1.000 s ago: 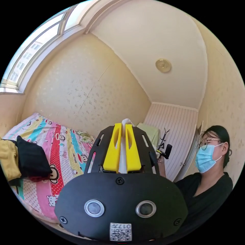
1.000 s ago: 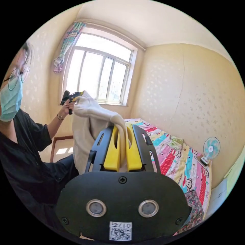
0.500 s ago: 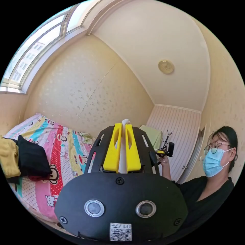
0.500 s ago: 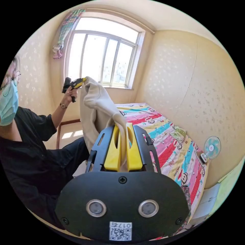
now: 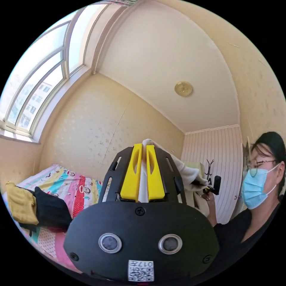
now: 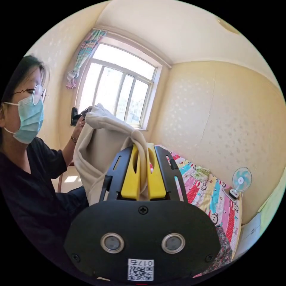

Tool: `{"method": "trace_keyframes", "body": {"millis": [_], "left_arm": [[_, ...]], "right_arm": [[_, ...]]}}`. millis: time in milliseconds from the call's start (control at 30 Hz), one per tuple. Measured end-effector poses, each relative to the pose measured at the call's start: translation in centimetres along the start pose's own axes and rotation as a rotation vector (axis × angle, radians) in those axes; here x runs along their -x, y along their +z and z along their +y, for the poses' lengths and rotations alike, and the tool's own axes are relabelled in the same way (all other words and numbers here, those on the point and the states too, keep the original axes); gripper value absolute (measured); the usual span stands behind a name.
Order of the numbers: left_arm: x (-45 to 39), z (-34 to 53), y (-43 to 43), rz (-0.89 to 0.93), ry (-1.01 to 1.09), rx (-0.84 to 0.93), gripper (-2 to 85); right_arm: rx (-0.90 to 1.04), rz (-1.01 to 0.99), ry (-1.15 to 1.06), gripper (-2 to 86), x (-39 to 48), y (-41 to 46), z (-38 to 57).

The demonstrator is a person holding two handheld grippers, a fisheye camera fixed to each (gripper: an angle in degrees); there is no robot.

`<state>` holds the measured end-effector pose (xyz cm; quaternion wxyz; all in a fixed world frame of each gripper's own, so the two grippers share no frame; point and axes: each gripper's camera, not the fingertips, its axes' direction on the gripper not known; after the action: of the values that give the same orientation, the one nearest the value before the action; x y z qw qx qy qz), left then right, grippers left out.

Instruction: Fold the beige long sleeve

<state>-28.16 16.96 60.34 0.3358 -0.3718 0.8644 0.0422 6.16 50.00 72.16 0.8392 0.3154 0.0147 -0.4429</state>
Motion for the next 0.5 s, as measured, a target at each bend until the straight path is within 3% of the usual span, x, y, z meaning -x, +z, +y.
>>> {"method": "trace_keyframes", "body": {"millis": [133,233,267,500], "left_arm": [[10.6,1.8,16.8,-0.118,-0.086,0.339,3.1],[17.7,8.3,25.3,-0.305,-0.2,0.565,6.0],[18.9,11.5,27.2,-0.293,-0.234,0.642,6.7],[15.0,30.2,32.5,-0.147,-0.058,1.012,9.4]], "right_arm": [[0.24,-0.057,0.171,5.4,-12.4,12.6,-0.2],[0.423,0.033,0.358,6.7,-21.5,23.2,5.1],[0.508,0.009,0.458,6.3,-24.1,26.2,8.5],[0.522,-0.042,0.805,2.2,-27.5,27.0,25.3]]}}
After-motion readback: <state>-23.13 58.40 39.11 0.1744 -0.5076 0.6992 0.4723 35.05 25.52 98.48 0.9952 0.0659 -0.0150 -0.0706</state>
